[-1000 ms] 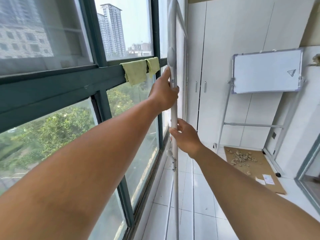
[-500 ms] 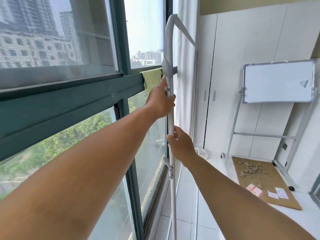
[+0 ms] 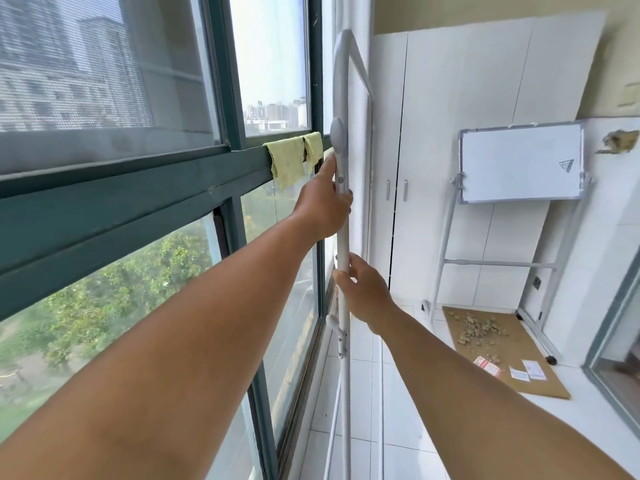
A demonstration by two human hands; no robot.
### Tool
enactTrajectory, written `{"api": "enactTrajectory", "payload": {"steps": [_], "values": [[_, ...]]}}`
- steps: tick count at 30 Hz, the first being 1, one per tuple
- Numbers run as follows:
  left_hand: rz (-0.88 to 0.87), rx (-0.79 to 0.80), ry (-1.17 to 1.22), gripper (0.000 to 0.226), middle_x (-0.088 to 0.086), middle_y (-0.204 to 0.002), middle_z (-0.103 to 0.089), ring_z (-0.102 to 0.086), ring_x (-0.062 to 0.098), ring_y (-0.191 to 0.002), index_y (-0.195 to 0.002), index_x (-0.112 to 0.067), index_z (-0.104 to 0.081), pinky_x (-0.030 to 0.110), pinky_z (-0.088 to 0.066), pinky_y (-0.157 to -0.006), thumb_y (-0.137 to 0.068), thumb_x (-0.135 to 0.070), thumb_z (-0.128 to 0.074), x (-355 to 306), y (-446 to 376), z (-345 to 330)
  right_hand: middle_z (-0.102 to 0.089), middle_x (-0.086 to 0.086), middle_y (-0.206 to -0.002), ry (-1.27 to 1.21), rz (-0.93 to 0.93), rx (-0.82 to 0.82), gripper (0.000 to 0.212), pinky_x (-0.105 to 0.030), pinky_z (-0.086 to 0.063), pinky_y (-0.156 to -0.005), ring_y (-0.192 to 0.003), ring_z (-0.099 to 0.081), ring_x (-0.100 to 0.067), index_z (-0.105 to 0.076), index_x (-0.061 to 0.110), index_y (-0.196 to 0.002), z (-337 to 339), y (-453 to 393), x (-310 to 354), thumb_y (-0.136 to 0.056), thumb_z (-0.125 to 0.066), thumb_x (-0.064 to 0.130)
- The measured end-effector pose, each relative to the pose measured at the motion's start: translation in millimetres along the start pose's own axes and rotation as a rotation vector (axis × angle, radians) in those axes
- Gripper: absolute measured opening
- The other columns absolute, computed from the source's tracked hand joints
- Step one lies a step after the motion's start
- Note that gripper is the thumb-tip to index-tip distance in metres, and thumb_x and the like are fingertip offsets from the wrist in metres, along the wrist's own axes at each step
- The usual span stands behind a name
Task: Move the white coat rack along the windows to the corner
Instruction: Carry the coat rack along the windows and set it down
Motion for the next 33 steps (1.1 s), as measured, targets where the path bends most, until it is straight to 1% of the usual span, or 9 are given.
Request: {"api": "enactTrajectory", "payload": {"steps": [6,10,14,16,20,23,27,30,33], "values": [[0.000,0.016,-0.035,0.069,0.006,-0.114,-0.053,-0.062,0.032,-0.104,-0.150,-0.031,-0.005,0.041,-0.054,-0.081,-0.095,-0.012,-0.043,-4.7,3.0,-1.6,-0.053,0.003,-0.073,-0.038,-0.024,0.003,0.016,-0.032,-0.043,-0.066,-0.071,-0.051,-0.020,-0.057,0.017,-0.098,2.7,3.3,-1.1,-0.087,-0.048,0.024],[-0.008,0.011,-0.023,0.072,0.000,-0.101,-0.055,-0.059,0.028,-0.095,-0.149,-0.033,-0.007,0.033,-0.048,-0.071,-0.093,-0.015,-0.048,-2.4,3.2,-0.6,-0.054,-0.003,-0.077,-0.062,-0.071,0.038,0.017,-0.032,-0.042,-0.064,-0.069,-0.050,-0.020,-0.058,0.016,-0.096,3.1,4.3,-2.1,-0.085,-0.048,0.025],[-0.028,0.036,0.017,0.078,0.006,-0.115,-0.057,-0.058,0.022,-0.094,-0.148,-0.031,-0.012,0.030,-0.045,-0.072,-0.086,-0.022,-0.059,-4.4,5.9,0.3,-0.055,-0.007,-0.078,-0.063,-0.081,0.042,0.019,-0.031,-0.041,-0.062,-0.066,-0.048,-0.020,-0.057,0.013,-0.096,3.3,5.1,1.0,-0.084,-0.048,0.024],[-0.034,0.026,0.018,0.080,0.003,-0.119,-0.053,-0.056,0.022,-0.100,-0.149,-0.026,-0.012,0.030,-0.044,-0.076,-0.086,-0.026,-0.061,-7.2,5.9,1.1,-0.059,-0.005,-0.079,-0.081,-0.079,0.032,0.019,-0.032,-0.044,-0.064,-0.067,-0.052,-0.019,-0.057,0.018,-0.099,4.7,7.3,5.1,-0.082,-0.049,0.023],[-0.040,-0.013,0.010,0.085,-0.002,-0.110,-0.043,-0.049,0.018,-0.100,-0.150,-0.023,-0.010,0.031,-0.040,-0.081,-0.084,-0.030,-0.064,-11.7,7.2,4.8,-0.062,0.004,-0.082,-0.125,-0.073,0.025,0.032,-0.035,-0.050,-0.075,-0.081,-0.061,-0.019,-0.053,0.026,-0.111,5.9,12.9,18.1,-0.079,-0.058,0.028],[-0.038,-0.059,0.016,0.079,-0.002,-0.103,-0.047,-0.053,0.019,-0.093,-0.147,-0.024,-0.019,0.032,-0.043,-0.079,-0.083,-0.031,-0.065,-16.2,9.3,10.0,-0.064,0.005,-0.097,-0.147,-0.074,-0.004,0.052,-0.031,-0.046,-0.080,-0.092,-0.061,-0.019,-0.044,0.030,-0.127,8.0,14.8,25.3,-0.078,-0.063,0.030],[-0.033,-0.098,0.063,0.070,0.005,-0.112,-0.057,-0.062,0.027,-0.099,-0.141,-0.024,-0.031,0.040,-0.053,-0.088,-0.080,-0.031,-0.067,-23.4,13.1,14.9,-0.061,0.005,-0.113,-0.159,-0.076,-0.074,0.064,-0.035,-0.049,-0.087,-0.099,-0.061,-0.018,-0.037,0.031,-0.135,16.0,16.5,31.2,-0.077,-0.065,0.031],[-0.025,-0.117,0.063,0.065,0.005,-0.110,-0.059,-0.063,0.031,-0.101,-0.139,-0.023,-0.035,0.043,-0.054,-0.089,-0.082,-0.028,-0.065,-26.1,14.0,16.3,-0.064,0.006,-0.107,-0.146,-0.052,-0.093,0.056,-0.041,-0.052,-0.088,-0.095,-0.063,-0.020,-0.043,0.028,-0.132,19.1,17.4,36.6,-0.079,-0.062,0.027],[-0.011,-0.126,0.058,0.060,-0.002,-0.086,-0.059,-0.063,0.027,-0.087,-0.141,-0.026,-0.035,0.040,-0.055,-0.081,-0.087,-0.017,-0.058,-24.3,12.7,17.7,-0.064,0.007,-0.096,-0.112,-0.028,-0.134,0.041,-0.039,-0.051,-0.088,-0.092,-0.062,-0.019,-0.052,0.025,-0.125,21.1,18.8,39.6,-0.084,-0.053,0.019]]}}
Point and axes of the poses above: each hand's wrist, its own y-axis away from the middle knuckle, its own z-axis out of the back of the hand, x = y × z, the point moved 5 cm from there along -y, towards the middle knuckle
